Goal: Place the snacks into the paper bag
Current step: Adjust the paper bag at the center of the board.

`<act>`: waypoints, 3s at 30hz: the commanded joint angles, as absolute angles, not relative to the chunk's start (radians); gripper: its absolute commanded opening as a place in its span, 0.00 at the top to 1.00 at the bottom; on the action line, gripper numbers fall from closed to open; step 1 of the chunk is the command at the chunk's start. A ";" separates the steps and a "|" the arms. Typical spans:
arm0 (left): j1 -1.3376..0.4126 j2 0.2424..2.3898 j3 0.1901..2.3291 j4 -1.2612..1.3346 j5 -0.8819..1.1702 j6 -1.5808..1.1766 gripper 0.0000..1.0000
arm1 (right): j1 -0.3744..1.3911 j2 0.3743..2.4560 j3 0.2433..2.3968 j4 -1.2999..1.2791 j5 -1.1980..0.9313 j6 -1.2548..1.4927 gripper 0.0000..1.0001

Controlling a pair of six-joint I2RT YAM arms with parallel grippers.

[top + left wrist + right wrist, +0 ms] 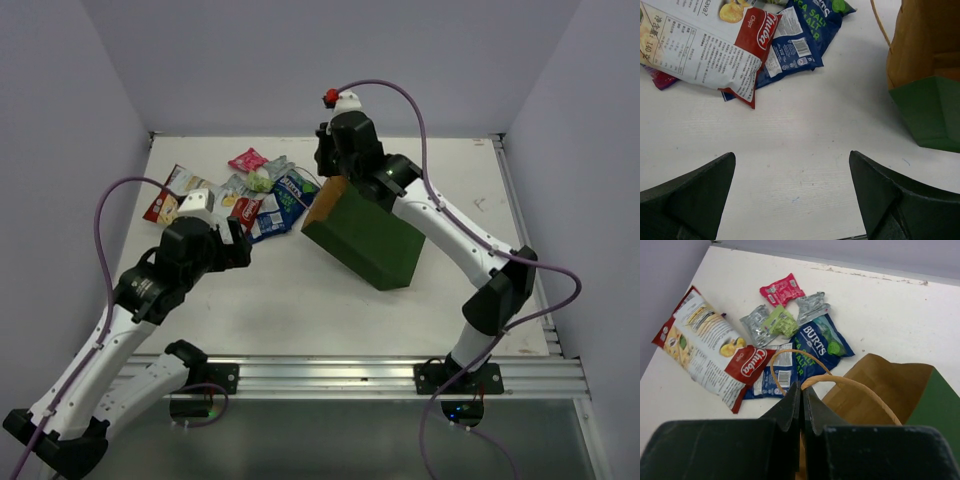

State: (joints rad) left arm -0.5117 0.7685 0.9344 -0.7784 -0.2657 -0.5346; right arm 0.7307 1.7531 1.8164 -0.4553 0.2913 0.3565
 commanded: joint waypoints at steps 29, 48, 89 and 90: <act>-0.509 0.821 1.104 -0.719 -0.265 -0.557 0.00 | 0.650 1.408 1.480 -0.373 0.078 0.205 1.00; -0.509 0.920 1.175 -0.683 -0.245 -0.519 0.00 | 0.644 1.345 1.667 -0.733 0.213 0.287 0.36; -0.511 0.936 1.149 -0.723 -0.362 -0.468 0.00 | 0.907 1.562 1.678 -0.858 0.784 0.701 0.46; -0.509 0.933 1.147 -0.723 -0.364 -0.468 0.00 | 0.907 1.563 1.677 -0.854 0.785 0.701 0.50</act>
State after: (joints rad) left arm -0.5117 0.9485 1.1534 -0.7277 -0.3420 -0.4862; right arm 0.8986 1.5543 1.6547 -0.9024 0.7193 0.6693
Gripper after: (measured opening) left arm 0.997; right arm 0.529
